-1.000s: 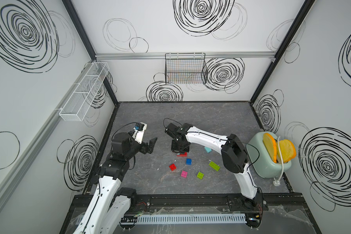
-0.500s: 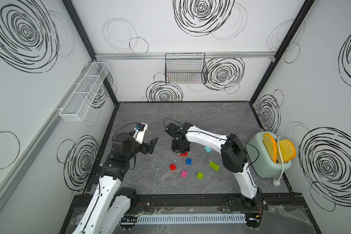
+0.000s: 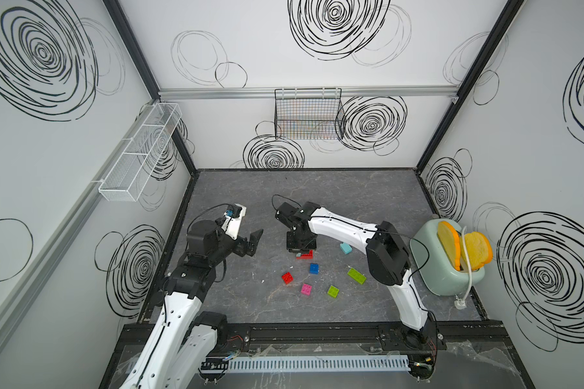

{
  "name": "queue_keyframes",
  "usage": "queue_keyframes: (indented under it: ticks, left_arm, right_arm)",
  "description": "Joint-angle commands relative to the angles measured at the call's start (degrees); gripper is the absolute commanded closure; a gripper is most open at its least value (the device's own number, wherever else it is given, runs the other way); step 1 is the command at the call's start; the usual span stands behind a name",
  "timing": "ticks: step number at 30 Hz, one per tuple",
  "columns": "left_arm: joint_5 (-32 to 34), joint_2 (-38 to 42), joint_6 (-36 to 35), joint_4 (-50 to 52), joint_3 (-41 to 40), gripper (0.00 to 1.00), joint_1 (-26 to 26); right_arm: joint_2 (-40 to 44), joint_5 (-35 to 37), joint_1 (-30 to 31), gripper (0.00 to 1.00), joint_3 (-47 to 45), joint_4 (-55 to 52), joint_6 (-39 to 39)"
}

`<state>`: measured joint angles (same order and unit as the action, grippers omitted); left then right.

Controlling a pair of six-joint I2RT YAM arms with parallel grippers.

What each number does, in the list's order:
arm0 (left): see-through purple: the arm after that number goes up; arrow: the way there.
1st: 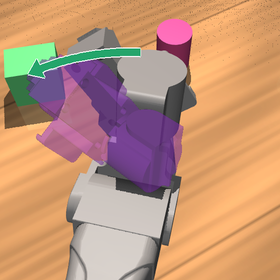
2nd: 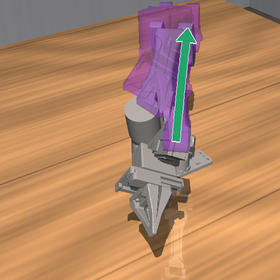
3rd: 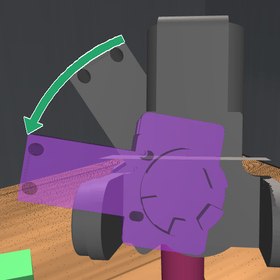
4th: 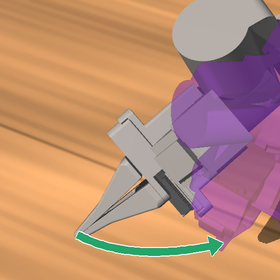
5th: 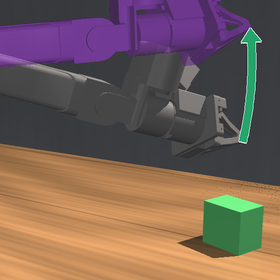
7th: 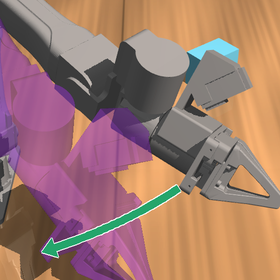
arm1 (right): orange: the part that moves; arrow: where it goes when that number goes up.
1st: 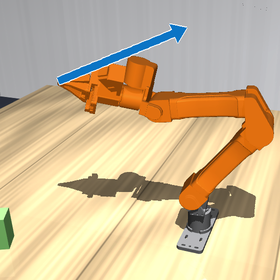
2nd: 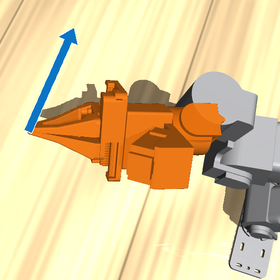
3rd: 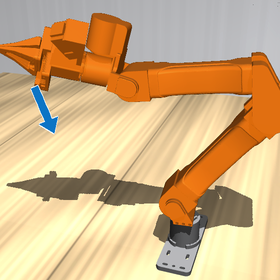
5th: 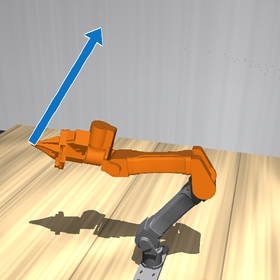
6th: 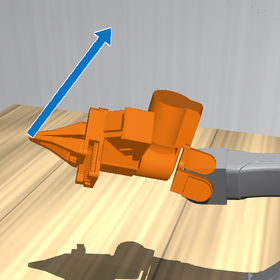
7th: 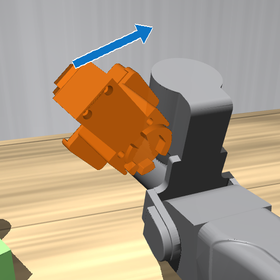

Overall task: Assemble a giraffe with lego
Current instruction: Move the lego brick at the center of the board.

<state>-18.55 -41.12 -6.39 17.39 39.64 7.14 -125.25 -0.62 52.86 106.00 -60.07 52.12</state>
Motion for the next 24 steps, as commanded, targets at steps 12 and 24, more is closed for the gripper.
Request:
queue_keyframes:
  ticks: [12,24]
  left_arm:
    - [-0.2,1.0,0.4,-3.3,-0.8,0.02,0.6]
    - [-0.4,1.0,0.4,-3.4,-0.9,0.02,0.9]
  right_arm:
    - [-2.7,7.9,-3.0,1.00,-1.5,-6.5,-3.8]
    - [-0.9,8.7,-4.5,1.00,1.0,-6.8,-4.7]
